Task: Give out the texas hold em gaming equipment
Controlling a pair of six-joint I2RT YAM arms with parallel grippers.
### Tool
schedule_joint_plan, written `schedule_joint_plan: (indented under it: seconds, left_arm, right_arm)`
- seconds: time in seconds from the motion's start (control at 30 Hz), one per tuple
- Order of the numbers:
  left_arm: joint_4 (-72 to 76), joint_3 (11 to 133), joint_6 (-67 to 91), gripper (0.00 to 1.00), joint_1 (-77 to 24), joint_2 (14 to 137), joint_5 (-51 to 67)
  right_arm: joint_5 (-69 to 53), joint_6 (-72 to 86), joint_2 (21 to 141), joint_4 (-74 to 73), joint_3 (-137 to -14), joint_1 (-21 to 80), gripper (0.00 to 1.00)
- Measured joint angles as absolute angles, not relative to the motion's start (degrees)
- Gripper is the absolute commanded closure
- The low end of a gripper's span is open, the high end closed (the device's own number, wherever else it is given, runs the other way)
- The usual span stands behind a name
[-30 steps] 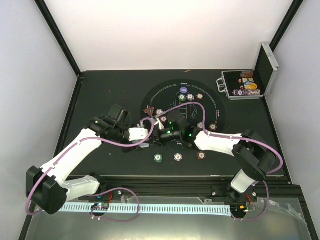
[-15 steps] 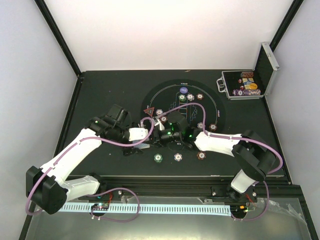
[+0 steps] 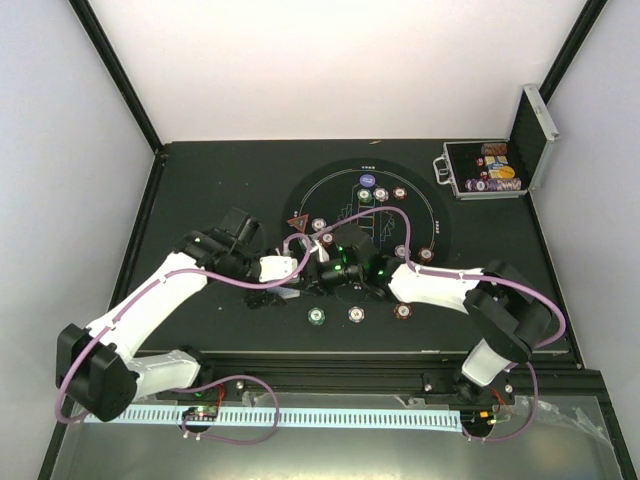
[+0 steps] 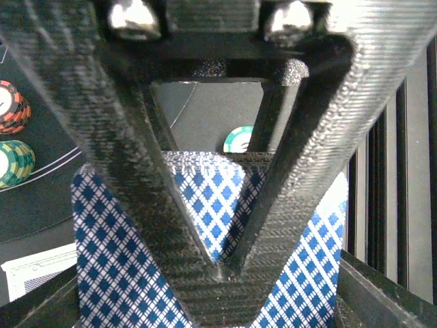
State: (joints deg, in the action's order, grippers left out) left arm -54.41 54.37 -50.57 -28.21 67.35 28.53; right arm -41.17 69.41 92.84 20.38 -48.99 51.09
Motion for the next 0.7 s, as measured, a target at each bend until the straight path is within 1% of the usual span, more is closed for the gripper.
schedule_joint_plan:
  seconds: [0.07,0.17,0.27,0.47,0.53,0.7]
  left_arm:
    - [-54.52,54.59,-50.54,0.24,-28.21,67.64,28.56]
    - [-54.54,54.76,-50.52,0.19,-28.21,67.64,28.58]
    - [-54.50,54.85,-50.43,0.17,-28.21,67.57,28.80]
    - [-54.50,54.85,-50.48,0.21,-28.21,67.51,28.80]
    - [-54.41,54.85,-50.48,0.25,-28.21,67.51,28.75]
    - [-53.30,54.68,-50.48,0.43,-28.21,67.51,28.01]
  right_arm:
    - [-41.12,69.30,92.84,20.08,-48.99,51.13,0.99]
    - [-41.06,69.21,92.84,20.10,-48.99,51.13,0.99]
    - [-40.71,69.10,92.84,19.99,-48.99,51.11,0.99]
    - [-40.56,69.10,92.84,19.94,-48.99,51.13,0.99]
    - [-40.58,69.10,92.84,19.94,-48.99,51.13,0.99]
    - [-40.64,69.32,92.84,19.90,-48.99,51.13,0.99]
